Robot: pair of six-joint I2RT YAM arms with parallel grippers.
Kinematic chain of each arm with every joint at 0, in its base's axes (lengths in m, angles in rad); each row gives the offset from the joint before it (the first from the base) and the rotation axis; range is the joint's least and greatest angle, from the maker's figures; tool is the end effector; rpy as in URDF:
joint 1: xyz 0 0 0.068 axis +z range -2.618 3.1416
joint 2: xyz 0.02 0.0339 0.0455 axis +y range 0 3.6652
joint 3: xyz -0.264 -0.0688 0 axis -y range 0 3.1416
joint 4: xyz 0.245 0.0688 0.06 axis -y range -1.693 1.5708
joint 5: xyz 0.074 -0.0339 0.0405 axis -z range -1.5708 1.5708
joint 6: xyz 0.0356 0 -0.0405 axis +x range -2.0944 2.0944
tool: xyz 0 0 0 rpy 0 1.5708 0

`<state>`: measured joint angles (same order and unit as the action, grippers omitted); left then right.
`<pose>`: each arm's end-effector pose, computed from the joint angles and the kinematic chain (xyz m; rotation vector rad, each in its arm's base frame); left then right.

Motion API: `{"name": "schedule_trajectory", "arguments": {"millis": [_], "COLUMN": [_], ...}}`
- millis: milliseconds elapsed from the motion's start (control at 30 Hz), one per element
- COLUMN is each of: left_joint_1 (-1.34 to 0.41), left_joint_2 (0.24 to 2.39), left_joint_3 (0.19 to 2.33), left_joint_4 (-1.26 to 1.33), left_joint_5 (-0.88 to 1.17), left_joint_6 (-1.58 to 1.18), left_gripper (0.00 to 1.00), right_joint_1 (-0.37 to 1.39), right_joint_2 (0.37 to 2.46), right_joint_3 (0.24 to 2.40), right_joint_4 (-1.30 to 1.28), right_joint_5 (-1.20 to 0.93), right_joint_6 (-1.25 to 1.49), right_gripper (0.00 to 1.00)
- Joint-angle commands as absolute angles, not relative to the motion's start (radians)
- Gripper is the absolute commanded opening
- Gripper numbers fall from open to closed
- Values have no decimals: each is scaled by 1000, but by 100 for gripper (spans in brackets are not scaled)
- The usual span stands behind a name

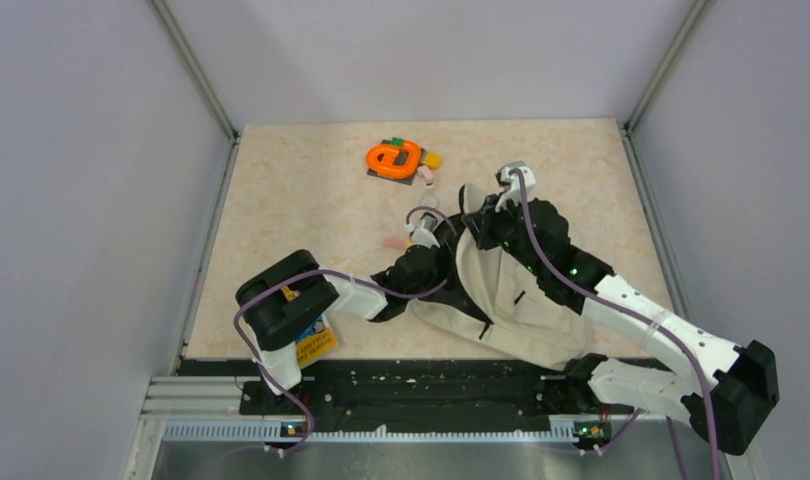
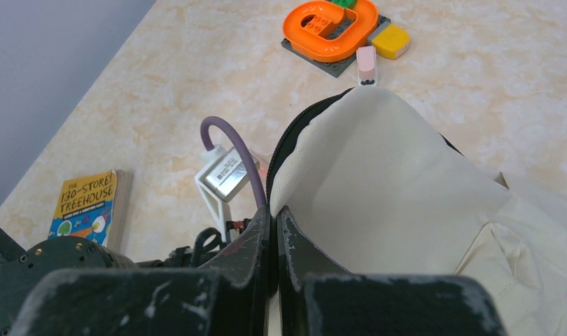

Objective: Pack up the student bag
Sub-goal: Place the book in the student bag, then move the book to the center of the board.

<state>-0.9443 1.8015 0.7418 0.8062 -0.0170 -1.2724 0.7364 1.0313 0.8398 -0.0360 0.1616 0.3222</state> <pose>0.2108 -0.2902 0.1587 -0.3602 2.0906 -1.4613 0.1836 0.1587 0.3277 -0.2615 1.8186 0.6078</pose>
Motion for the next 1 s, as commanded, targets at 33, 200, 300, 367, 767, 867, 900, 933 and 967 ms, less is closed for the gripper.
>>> {"name": "schedule_trajectory", "arguments": {"millis": [33, 200, 300, 367, 767, 867, 900, 933, 967], "left_joint_1": [-951, -951, -951, -951, -884, -837, -820, -801, -781], "left_joint_2": [1789, 1693, 1652, 1618, 1323, 1240, 1216, 1195, 1177], "left_joint_3": [739, 730, 729, 709, 644, 644, 643, 642, 641], "left_joint_4": [761, 659, 617, 610, 296, 172, 144, 127, 121], "left_joint_5": [-49, -133, -156, -186, -322, -313, -302, -274, -237], "left_joint_6": [-1191, -1060, -1009, -987, -825, -775, -760, -747, -735], "left_gripper": [33, 62, 70, 72, 79, 81, 82, 82, 82], "right_joint_1": [735, 735, 735, 735, 735, 734, 735, 735, 735], "right_joint_2": [1022, 993, 976, 960, 829, 789, 774, 760, 750], "right_joint_3": [923, 912, 906, 891, 678, 617, 596, 572, 549], "right_joint_4": [129, 116, 106, 104, -105, -180, -196, -208, -218], "right_joint_5": [144, 175, 191, 209, 529, 589, 596, 599, 600], "right_joint_6": [307, 295, 293, 290, 406, 481, 507, 532, 558], "right_gripper": [0, 0, 0, 0, 0, 0, 0, 2, 6]}}
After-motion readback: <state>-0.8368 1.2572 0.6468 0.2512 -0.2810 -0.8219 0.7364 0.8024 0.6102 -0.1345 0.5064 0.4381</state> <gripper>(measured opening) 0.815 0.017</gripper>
